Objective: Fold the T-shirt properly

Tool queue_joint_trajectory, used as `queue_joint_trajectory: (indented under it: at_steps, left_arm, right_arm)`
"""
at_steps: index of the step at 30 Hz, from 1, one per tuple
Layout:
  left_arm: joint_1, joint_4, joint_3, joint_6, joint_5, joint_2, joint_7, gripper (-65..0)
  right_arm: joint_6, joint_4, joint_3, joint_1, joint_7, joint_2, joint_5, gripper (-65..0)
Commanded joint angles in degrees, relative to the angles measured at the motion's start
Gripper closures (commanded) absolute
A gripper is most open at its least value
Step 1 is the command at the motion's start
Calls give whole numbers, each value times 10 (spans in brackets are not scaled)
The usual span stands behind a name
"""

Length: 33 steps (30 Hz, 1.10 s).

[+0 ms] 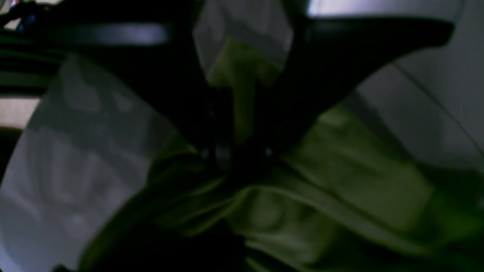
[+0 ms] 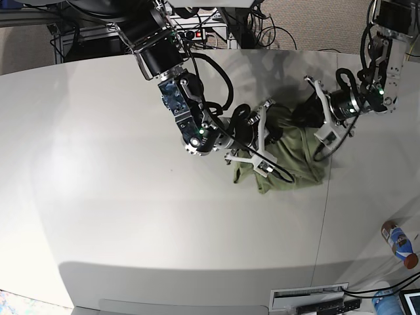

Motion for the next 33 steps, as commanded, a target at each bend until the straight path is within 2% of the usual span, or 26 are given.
queue_joint_trajectory:
  at_steps: [1, 5, 7, 12, 18, 22, 28, 33]
  left_arm:
    - [-9, -14, -6, 11, 20, -8, 14, -103]
    - [-39, -74, -6, 11, 21, -3, 4, -103]
    - [-55, -95, -6, 10, 23, -3, -5, -103]
    - [-89, -132, -6, 12, 56, -3, -18, -103]
    - [-120, -193, -6, 13, 57, -3, -29, -103]
    - [-133, -220, -6, 32, 62, -3, -45, -103]
    - [-144, -235, -6, 46, 122, -3, -76, -103]
    - [-150, -236, -6, 76, 124, -3, -85, -103]
  right_arm:
    - [4, 9, 1, 11, 21, -5, -5, 0]
    - [4, 9, 1, 13, 64, -10, -49, 0]
    - [4, 9, 1, 17, 71, -15, -50, 0]
    - [4, 10, 1, 29, 78, -25, -41, 0]
    - [4, 10, 1, 42, 70, -24, -44, 0]
    - [4, 10, 1, 41, 66, -24, -44, 0]
    - [3, 10, 1, 41, 60, -24, -46, 0]
    - [3, 10, 1, 42, 57, -24, -46, 0]
